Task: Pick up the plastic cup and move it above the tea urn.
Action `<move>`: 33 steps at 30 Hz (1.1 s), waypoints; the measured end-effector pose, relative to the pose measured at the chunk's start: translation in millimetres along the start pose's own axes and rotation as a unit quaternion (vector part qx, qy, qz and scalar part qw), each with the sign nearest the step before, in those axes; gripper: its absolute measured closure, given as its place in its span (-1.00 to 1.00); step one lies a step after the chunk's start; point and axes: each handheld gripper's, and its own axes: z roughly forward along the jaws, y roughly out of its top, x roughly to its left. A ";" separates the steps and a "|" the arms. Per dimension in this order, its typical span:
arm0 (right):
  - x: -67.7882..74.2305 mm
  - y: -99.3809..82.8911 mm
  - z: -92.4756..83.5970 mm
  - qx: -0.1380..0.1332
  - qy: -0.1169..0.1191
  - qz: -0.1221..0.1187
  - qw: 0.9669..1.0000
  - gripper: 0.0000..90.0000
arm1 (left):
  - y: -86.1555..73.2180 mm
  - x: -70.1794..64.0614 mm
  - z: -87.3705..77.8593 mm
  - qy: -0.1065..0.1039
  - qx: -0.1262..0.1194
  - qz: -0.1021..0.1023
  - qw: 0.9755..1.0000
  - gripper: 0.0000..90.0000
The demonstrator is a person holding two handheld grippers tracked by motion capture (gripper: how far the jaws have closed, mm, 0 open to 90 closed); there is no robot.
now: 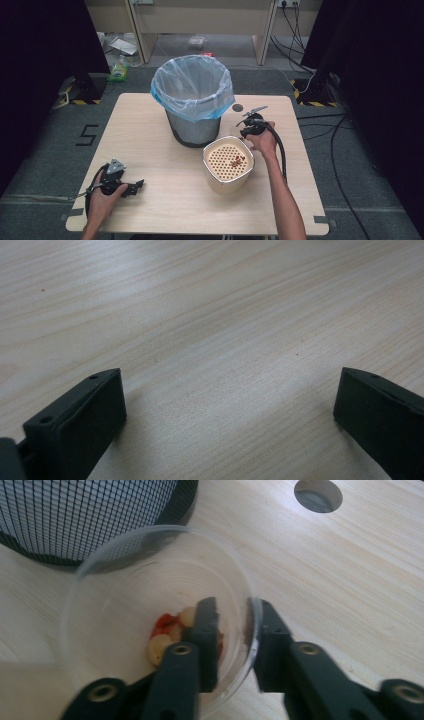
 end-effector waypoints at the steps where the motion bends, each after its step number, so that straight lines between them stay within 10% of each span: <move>1: -1.9 -0.4 -2.7 -0.006 0.004 -0.005 1.000 0.83 | 0.0 0.1 -0.1 0.000 0.000 0.000 1.000 -1.00; 33: -10.0 -1.0 -80.9 -0.151 -0.104 -0.069 0.981 0.94 | 0.0 0.2 0.1 0.000 0.000 0.000 1.000 -1.00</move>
